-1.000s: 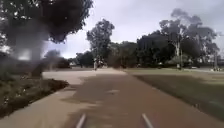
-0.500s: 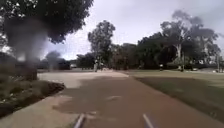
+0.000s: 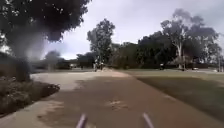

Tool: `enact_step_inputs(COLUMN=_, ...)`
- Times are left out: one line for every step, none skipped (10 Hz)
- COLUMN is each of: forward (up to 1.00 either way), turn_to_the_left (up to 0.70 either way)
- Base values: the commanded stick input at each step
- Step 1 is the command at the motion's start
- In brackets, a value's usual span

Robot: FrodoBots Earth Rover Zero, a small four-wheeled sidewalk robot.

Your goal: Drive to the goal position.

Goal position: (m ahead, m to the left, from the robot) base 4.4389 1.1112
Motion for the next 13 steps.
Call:
enact_step_inputs(forward=0.70, turn_to_the_left=0.00)
enact_step_inputs(forward=0.70, turn_to_the_left=0.00)
enact_step_inputs(forward=0.70, turn_to_the_left=0.00)
enact_step_inputs(forward=0.70, turn_to_the_left=0.00)
enact_step_inputs(forward=0.70, turn_to_the_left=0.00)
enact_step_inputs(forward=0.70, turn_to_the_left=0.00)
enact_step_inputs(forward=0.70, turn_to_the_left=0.00)
enact_step_inputs(forward=0.70, turn_to_the_left=0.00)
enact_step_inputs(forward=0.70, turn_to_the_left=0.00)
enact_step_inputs(forward=0.70, turn_to_the_left=0.00)
enact_step_inputs(forward=0.70, turn_to_the_left=0.00)
enact_step_inputs(forward=0.70, turn_to_the_left=0.00)
enact_step_inputs(forward=0.70, turn_to_the_left=0.00)
